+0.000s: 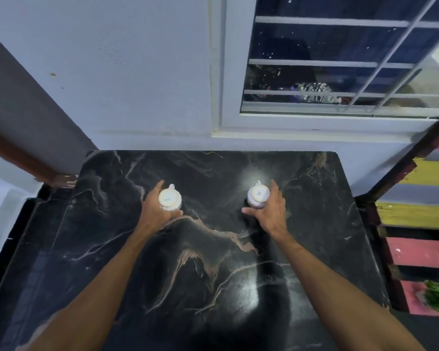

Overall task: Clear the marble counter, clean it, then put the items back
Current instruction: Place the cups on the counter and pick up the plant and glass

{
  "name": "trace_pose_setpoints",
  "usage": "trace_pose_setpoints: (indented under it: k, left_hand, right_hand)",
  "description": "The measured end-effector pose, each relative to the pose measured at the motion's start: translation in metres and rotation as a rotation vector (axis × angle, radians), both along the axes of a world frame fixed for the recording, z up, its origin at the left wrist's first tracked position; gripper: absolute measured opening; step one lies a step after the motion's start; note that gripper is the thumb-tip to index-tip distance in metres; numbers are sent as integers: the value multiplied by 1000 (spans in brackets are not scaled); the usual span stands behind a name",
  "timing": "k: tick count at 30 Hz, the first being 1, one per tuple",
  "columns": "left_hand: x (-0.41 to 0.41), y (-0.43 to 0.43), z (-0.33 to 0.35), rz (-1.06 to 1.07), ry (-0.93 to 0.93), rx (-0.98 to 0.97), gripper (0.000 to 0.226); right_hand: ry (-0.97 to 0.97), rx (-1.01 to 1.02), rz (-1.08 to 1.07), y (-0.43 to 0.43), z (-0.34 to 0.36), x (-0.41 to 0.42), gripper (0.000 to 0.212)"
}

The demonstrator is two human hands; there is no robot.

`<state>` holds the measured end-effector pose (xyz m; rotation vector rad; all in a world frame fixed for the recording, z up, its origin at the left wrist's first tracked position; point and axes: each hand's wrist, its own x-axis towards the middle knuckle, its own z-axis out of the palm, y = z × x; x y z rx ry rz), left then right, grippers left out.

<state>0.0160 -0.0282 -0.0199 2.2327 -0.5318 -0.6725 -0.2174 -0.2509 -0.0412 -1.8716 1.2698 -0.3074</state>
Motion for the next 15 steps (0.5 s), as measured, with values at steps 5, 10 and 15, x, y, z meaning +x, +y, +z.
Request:
trace_pose_setpoints:
  k: [5, 10, 15]
  left_hand:
    - [-72, -31, 27, 32, -320, -62, 100]
    - [-207, -111, 42, -202, -331, -237, 76]
    - [-347, -202, 49, -497, -226, -274, 54]
  right_hand:
    - [-121, -66, 16, 1, 28, -59, 104]
    - [-148, -171, -144, -18, 39, -157, 69]
    - [-132, -271, -410, -65, 36, -292, 37]
